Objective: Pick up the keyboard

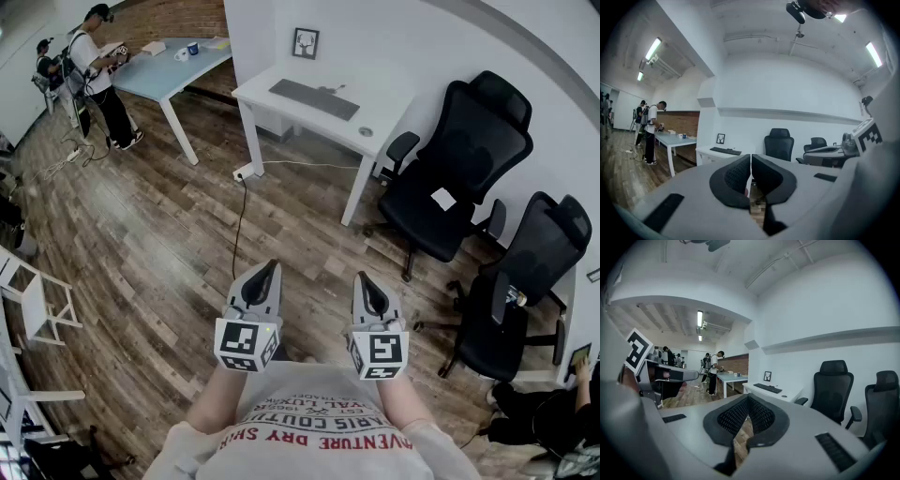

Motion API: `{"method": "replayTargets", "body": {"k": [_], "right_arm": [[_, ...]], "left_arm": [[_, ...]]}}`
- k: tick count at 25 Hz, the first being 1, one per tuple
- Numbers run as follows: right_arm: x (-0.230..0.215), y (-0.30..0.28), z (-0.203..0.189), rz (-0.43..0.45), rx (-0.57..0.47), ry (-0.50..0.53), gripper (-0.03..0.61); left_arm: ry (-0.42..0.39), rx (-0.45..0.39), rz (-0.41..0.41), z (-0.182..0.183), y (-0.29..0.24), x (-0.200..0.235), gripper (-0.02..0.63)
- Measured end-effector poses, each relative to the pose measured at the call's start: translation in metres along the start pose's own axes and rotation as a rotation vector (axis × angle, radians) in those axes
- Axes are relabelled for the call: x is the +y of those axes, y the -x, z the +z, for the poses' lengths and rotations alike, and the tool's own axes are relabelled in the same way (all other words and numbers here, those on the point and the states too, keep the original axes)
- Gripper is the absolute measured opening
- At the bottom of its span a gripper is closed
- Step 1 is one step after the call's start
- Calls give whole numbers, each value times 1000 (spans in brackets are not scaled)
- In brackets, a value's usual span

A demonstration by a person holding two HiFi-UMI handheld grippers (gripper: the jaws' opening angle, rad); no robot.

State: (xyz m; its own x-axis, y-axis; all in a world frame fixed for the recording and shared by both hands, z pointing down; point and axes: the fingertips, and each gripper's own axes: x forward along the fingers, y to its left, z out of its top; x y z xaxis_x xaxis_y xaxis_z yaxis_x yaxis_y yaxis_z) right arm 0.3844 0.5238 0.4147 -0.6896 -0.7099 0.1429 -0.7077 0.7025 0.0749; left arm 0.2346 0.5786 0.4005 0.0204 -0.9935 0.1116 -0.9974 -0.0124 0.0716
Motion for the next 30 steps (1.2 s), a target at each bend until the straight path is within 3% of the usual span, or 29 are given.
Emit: {"method": "replayTargets", "body": {"k": [17,30], "right_arm": [[11,-34,-10,16,41,5,25],[25,-137,-12,-96,127,-39,25]], "left_arm": [[20,46,4,-12,-24,31,31],[70,64,-49,-14,-89,132,31]]}}
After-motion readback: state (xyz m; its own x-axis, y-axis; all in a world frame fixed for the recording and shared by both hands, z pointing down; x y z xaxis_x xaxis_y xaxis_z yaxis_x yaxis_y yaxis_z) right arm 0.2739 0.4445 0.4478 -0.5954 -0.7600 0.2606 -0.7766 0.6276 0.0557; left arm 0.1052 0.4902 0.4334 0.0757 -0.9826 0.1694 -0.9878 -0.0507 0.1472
